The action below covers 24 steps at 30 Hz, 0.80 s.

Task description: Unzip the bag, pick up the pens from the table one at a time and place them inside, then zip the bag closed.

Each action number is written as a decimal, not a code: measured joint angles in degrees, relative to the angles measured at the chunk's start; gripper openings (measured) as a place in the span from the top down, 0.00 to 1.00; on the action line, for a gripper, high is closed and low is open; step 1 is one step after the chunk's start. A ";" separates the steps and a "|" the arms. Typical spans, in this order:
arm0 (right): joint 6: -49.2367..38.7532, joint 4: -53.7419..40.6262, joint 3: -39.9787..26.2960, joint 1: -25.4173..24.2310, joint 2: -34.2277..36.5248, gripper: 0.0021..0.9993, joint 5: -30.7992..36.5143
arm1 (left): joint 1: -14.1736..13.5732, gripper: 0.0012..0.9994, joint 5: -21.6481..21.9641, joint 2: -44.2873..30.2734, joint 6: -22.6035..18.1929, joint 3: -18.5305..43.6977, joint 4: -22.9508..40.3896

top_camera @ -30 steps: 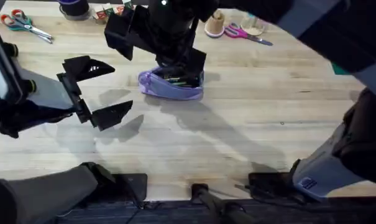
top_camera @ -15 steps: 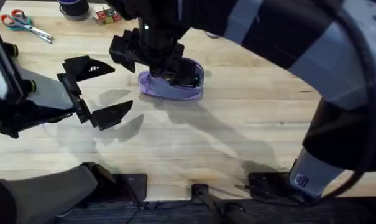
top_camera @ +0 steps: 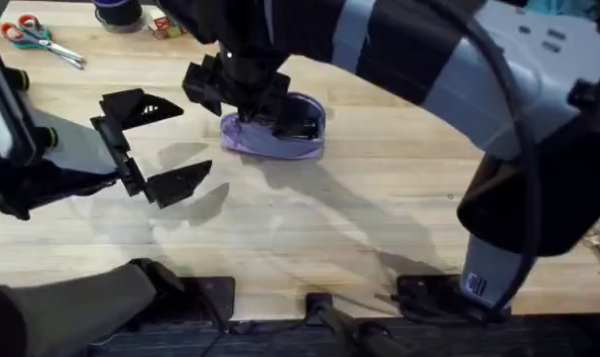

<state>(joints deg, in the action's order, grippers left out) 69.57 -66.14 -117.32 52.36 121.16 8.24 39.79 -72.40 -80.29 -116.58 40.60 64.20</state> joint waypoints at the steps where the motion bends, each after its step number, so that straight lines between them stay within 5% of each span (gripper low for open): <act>1: 0.08 0.07 0.00 -0.04 0.00 0.00 0.09 | 0.00 0.01 0.00 0.00 -0.01 0.00 0.00; 24: 2.68 -0.47 0.00 -0.02 0.04 0.02 -5.78 | 0.00 0.01 0.00 -0.02 -0.01 0.00 0.00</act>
<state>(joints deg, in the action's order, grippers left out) 72.25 -66.61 -117.32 52.34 121.21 2.46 39.79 -72.40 -80.31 -116.60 40.60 64.20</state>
